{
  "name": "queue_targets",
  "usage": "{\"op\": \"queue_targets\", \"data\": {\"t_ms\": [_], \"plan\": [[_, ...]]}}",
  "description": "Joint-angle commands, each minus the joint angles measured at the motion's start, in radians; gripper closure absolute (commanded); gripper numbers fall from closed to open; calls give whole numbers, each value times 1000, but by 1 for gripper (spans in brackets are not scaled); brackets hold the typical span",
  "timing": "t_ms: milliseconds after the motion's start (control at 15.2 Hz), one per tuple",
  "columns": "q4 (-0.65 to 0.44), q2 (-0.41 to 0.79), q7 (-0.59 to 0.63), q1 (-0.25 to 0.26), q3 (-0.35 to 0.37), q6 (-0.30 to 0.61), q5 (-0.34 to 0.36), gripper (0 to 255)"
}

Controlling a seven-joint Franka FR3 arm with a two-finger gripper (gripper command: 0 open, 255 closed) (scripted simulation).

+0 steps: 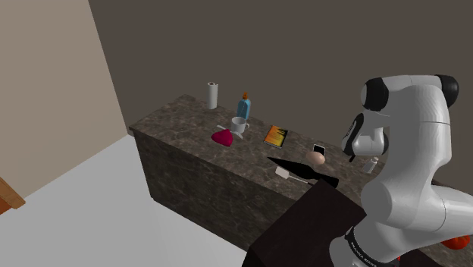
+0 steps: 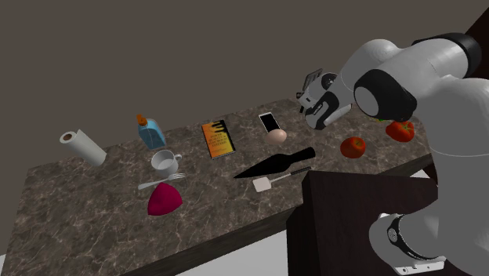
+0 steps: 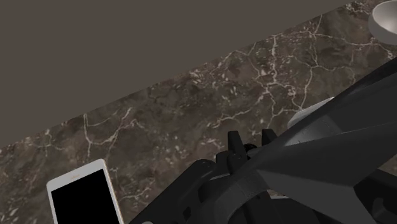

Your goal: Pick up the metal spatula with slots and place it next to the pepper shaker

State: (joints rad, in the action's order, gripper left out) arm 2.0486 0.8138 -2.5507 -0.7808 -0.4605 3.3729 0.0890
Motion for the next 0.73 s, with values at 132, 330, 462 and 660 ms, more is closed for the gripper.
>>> {"op": "queue_targets", "data": {"t_ms": [132,330,462,660], "plan": [[-1,1,0,0,0,1,0,255],[-1,1,0,0,0,1,0,0],[-1,1,0,0,0,1,0,0],[39,-35,-2,24,-17,0,-2,0]]}}
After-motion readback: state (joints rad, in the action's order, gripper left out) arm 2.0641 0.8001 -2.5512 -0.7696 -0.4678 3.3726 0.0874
